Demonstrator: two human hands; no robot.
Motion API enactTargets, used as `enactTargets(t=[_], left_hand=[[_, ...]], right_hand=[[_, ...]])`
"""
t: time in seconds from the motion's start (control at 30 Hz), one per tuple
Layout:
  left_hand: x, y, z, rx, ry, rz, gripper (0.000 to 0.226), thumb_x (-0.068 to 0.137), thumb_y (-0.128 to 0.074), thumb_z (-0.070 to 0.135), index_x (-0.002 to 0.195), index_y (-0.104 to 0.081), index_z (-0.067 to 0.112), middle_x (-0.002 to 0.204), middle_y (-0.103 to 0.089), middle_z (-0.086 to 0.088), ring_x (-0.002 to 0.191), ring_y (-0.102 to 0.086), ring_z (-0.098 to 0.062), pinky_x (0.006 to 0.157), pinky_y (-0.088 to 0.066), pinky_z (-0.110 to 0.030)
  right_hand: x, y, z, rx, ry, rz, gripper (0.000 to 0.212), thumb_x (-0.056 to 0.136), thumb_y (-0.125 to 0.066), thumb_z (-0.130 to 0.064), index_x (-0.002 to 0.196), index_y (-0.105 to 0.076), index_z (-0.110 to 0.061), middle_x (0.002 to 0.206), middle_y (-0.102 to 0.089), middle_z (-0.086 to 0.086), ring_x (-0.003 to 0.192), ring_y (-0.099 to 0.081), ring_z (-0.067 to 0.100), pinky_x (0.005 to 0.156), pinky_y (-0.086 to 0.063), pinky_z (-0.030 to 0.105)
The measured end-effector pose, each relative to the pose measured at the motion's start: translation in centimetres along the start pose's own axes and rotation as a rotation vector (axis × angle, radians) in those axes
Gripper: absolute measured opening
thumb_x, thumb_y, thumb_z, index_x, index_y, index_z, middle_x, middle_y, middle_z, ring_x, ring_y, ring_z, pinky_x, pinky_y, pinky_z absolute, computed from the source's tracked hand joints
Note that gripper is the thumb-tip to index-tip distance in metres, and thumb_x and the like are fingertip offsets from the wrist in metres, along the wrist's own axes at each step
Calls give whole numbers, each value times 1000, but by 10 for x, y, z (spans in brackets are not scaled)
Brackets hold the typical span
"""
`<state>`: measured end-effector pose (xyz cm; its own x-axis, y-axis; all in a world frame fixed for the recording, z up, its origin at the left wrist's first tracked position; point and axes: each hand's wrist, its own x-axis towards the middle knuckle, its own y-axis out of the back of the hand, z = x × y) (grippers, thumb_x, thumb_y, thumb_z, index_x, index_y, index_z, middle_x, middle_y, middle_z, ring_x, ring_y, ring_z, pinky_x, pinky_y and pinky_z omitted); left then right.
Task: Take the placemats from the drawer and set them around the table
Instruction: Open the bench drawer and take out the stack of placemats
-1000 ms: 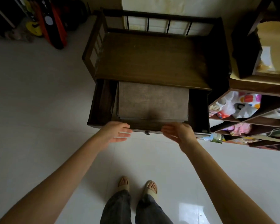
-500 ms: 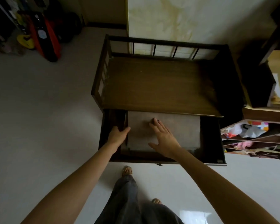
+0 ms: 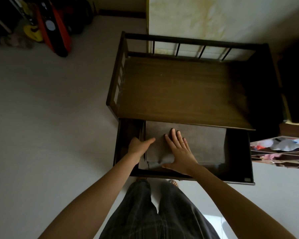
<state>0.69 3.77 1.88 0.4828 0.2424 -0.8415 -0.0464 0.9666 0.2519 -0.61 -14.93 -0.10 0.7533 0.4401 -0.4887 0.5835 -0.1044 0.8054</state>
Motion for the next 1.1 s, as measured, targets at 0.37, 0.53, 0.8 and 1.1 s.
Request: enactTargets(t=[0.37, 0.53, 0.8, 1.1], left_hand=[[-18, 1, 7, -184, -9, -128, 49, 93, -58, 38, 132, -53, 9, 130, -59, -10, 119, -54, -28, 90, -44, -34], [-37, 1, 23, -326, 62, -105, 47, 92, -62, 32, 130, -53, 4, 121, -62, -17, 108, -60, -33, 80, -53, -41], [-90, 2, 28, -571, 125, -216, 20, 91, -62, 13, 104, -59, -2, 94, -67, -24, 78, -70, -36, 64, -61, -42], [-117, 36, -6, 125, -741, 150, 56, 84, -68, 42, 133, -51, 22, 125, -60, 7, 119, -54, -9, 99, -44, -26]], right_hand=[[-11, 22, 9, 113, 125, -50, 112, 69, -48, -80, 152, 5, -28, 155, 30, 0, 140, 32, 21, 120, 8, 44], [-46, 42, -5, 86, 215, -10, 113, 69, -53, -79, 153, 4, -28, 159, 11, -4, 146, 13, 13, 120, 7, 37], [-69, 77, -5, -35, 121, 416, 44, 83, -67, -28, 125, -56, -21, 109, -70, 3, 95, -67, 26, 77, -51, 34], [-65, 138, 2, 97, 166, 265, 29, 79, -74, -31, 107, -68, -26, 96, -72, -1, 94, -66, 21, 80, -50, 31]])
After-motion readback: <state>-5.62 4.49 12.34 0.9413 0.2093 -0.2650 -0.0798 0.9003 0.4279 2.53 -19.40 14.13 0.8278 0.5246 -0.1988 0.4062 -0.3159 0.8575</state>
